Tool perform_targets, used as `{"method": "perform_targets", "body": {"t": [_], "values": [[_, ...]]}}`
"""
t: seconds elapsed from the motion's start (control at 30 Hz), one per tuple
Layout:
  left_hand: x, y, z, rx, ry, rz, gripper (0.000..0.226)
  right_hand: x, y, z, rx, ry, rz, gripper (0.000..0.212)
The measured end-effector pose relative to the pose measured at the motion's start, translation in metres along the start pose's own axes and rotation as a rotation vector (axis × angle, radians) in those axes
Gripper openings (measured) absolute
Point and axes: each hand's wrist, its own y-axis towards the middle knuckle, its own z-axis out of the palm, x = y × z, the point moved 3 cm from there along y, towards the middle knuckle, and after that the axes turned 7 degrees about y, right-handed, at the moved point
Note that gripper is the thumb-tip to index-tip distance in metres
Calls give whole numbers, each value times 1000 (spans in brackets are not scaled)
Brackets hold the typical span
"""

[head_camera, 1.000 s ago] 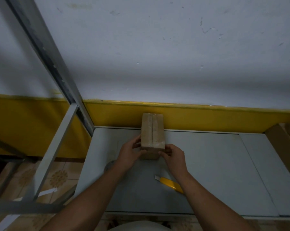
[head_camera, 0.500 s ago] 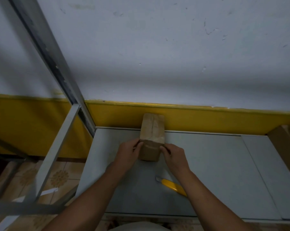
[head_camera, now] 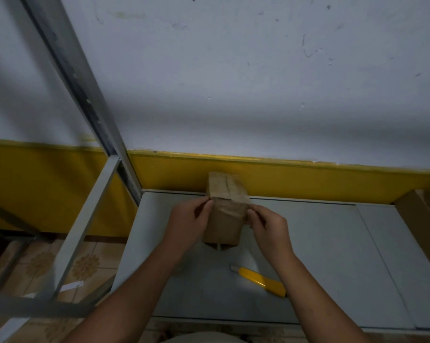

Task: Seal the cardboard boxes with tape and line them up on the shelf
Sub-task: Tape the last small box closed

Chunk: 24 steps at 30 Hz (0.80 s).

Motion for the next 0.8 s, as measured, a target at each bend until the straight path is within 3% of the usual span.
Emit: {"method": "perform_targets", "body": {"t": [0.17, 0.3, 0.47, 0.63, 0.8], "values": [[-10, -7, -14, -34, -54, 27, 30, 27, -3, -10, -10, 107, 2, 22], [-10, -6, -18, -54, -53, 50, 20, 42, -6, -11, -14, 200, 26, 26], [-10, -9, -20, -93, -67, 4, 22, 45, -10, -10, 25, 195, 17, 26], [-9, -12, -23, -75, -71, -48, 23, 39, -10, -10, 61, 200, 58, 15], [-17, -21, -23, -59, -74, 12, 26, 50, -13, -13, 33, 255, 112, 7]]}}
